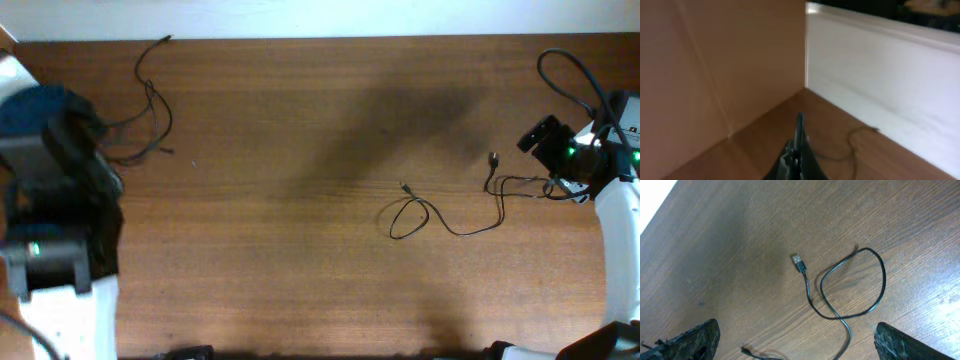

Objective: Untangle cables

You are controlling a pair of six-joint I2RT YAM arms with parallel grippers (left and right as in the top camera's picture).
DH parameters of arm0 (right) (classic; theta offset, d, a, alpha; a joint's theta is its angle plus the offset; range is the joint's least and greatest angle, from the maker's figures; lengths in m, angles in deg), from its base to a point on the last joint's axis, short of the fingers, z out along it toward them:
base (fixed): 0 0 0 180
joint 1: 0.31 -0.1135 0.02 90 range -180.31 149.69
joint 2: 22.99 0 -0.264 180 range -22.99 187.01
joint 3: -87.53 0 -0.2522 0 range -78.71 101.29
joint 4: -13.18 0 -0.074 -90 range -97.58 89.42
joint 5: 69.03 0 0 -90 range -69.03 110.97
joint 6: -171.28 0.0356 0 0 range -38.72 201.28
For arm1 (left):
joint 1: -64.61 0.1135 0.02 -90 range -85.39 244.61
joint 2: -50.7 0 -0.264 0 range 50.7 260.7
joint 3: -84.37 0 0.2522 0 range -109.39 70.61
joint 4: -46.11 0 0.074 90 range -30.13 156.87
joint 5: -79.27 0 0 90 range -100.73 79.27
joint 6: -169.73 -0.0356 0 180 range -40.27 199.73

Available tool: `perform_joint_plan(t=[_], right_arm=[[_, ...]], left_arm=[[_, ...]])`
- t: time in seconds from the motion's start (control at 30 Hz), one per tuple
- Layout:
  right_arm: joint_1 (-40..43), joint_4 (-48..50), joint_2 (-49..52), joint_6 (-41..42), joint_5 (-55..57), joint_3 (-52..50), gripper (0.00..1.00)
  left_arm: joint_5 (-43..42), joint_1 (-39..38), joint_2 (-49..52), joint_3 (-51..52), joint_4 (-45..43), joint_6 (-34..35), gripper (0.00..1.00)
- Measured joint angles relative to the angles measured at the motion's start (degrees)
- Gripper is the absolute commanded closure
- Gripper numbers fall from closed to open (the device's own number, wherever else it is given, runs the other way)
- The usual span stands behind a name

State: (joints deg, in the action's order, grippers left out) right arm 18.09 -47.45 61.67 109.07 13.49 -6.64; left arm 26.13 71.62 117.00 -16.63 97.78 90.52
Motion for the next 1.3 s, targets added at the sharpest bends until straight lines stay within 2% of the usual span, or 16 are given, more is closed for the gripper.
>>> perform_joint_plan(t=[0.1, 0.2, 0.37, 0.43, 0.47, 0.5, 0.53, 0.57, 0.6, 0.7, 0.77, 0.9, 1.03, 1.1, 1.2, 1.3], right_arm=[[0.0, 0.09, 0.04, 0.04, 0.15, -0.02, 0.02], [0.0, 0.13, 0.04, 0.02, 0.15, -0.09, 0.01], [0.0, 0.13, 0.07, 0.02, 0.15, -0.11, 0.02], [0.0, 0.11, 0.07, 0.02, 0.17, -0.13, 0.01], [0.0, 0.11, 0.07, 0.04, 0.15, -0.13, 0.02], [0.0, 0.11, 0.07, 0.02, 0.15, -0.13, 0.02], [0.0, 0.11, 0.07, 0.02, 0.17, -0.15, 0.02], [0.0, 0.09, 0.07, 0.04, 0.17, -0.15, 0.02], [0.0, 0.13, 0.07, 0.02, 0.15, -0.15, 0.01], [0.0, 0.13, 0.07, 0.02, 0.17, -0.15, 0.02], [0.0, 0.09, 0.07, 0.0, 0.17, -0.15, 0.02], [0.0, 0.17, 0.11, 0.0, 0.15, -0.15, 0.02], [0.0, 0.13, 0.15, 0.04, 0.17, -0.15, 0.02], [0.0, 0.13, 0.15, 0.04, 0.15, -0.15, 0.02], [0.0, 0.15, 0.15, 0.07, 0.17, -0.15, 0.02], [0.0, 0.11, 0.15, 0.0, 0.17, -0.15, 0.02]], left_arm=[[-11.34, 16.31, 9.11, 0.0, -3.43, 5.64, 1.0], [-14.88, 24.92, 20.92, 0.02, -9.97, 8.15, 1.0], [-16.13, 30.93, 41.31, 0.02, -12.52, 8.76, 1.0], [-16.55, 33.2, 45.46, 0.04, -10.14, 12.55, 0.96], [-16.7, 34.82, 46.25, 0.02, -8.87, 14.38, 0.82], [-17.75, 37.24, 46.34, 0.02, -6.34, 16.65, 0.35], [-19.61, 40.46, 46.34, 0.02, -4.85, 18.47, 0.26], [-23.89, 42.25, 46.36, 0.02, -2.89, 19.39, 0.07], [-27.23, 42.82, 46.42, 0.02, -1.62, 19.93, 0.01], [-38.95, 42.99, 46.42, 0.02, 1.42, 20.87, 0.01], [-45.55, 42.95, 46.45, -0.02, 9.2, 24.72, 0.01], [-44.09, 42.95, 46.49, 0.02, 21.81, 31.19, 0.01], [-38.53, 42.95, 46.49, -0.04, 25.9, 32.15, 0.01], [-41.57, 42.95, 46.45, -2.45, 26.64, 29.4, 0.01], [-51.93, 42.93, 41.62, -9.84, 27.41, 23.39, 0.01], [-66.73, 38.12, 23.56, -13.81, 27.5, 12.31, 0.01]])
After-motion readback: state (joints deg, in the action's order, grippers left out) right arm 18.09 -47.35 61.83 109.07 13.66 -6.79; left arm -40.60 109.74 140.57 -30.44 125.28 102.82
